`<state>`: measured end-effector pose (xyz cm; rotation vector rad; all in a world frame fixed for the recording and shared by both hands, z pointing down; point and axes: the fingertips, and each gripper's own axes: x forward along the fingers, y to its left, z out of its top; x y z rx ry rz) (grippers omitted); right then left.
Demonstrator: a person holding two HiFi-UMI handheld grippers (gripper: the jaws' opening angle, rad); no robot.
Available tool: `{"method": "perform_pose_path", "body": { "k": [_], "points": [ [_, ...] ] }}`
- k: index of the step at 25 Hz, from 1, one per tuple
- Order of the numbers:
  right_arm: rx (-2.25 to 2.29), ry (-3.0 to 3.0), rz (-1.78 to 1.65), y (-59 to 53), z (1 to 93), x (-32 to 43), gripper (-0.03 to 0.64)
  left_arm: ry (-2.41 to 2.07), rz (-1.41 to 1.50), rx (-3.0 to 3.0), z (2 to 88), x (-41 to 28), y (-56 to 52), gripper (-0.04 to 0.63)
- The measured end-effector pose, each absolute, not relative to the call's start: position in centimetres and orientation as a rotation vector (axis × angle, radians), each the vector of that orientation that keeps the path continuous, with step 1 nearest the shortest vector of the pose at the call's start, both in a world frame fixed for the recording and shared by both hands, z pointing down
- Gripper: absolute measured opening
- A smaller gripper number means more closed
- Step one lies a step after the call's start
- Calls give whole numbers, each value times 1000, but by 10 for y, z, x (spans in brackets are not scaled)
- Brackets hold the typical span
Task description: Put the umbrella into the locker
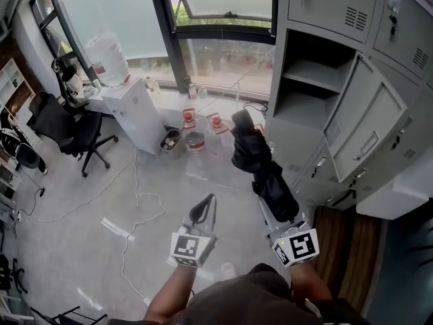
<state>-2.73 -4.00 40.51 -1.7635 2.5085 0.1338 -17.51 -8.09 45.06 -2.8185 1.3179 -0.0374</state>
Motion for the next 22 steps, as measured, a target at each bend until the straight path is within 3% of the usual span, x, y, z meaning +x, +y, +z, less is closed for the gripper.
{"method": "perform_pose_path", "body": {
  "k": [22],
  "points": [
    [-2042,2382,40,-92,439,96,224,1100,-70,-2949,465,-51,-157,5]
  ]
}}
